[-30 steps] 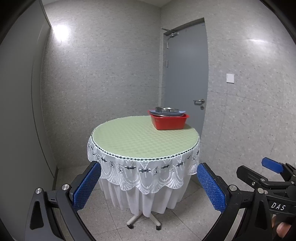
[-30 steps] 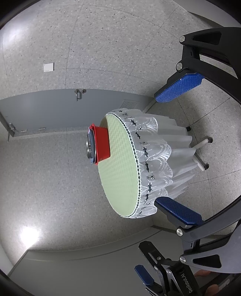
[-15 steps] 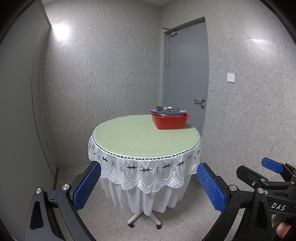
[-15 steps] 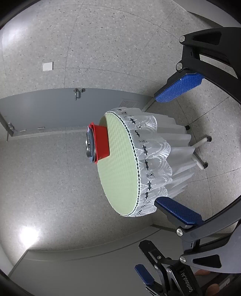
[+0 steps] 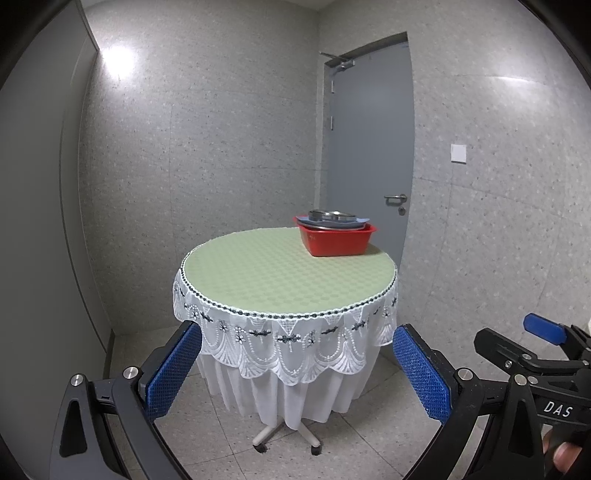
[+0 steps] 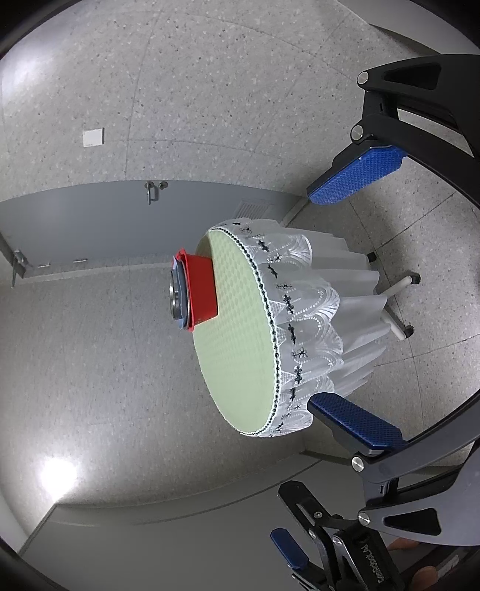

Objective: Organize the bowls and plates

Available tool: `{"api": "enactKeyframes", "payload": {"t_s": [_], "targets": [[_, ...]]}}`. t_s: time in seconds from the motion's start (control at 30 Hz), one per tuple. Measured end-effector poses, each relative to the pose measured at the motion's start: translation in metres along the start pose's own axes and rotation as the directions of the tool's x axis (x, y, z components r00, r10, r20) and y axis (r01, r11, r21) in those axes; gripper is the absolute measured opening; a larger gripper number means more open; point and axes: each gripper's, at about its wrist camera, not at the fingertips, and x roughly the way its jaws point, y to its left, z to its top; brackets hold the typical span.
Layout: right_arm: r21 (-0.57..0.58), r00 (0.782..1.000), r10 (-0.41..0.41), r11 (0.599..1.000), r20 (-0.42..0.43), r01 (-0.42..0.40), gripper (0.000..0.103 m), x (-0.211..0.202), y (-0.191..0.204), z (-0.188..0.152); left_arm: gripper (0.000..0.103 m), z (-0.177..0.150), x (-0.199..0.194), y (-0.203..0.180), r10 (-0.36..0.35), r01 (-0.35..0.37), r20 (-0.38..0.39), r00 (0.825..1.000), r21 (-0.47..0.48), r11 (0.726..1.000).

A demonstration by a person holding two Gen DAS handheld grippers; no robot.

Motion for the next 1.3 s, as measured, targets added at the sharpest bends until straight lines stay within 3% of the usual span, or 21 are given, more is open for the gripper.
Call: {"api": "enactKeyframes", "payload": {"t_s": [1.0,1.3], "targets": [[0.009,1.000,0.012,1.000,-0.003,-0.012,0.103,0.002,-0.008,0.004,0.102,0.007,0.006,-0.015,0.000,0.000,0.006,1.000,0.015,1.000],[-0.001,1.000,0.027,1.000,-0.009,-0.027,0.103,0.005,-0.006,0.008,0.102,0.009,0.003,-0.020,0.035,-0.036,0.009,0.999,0.034,0.999]]}}
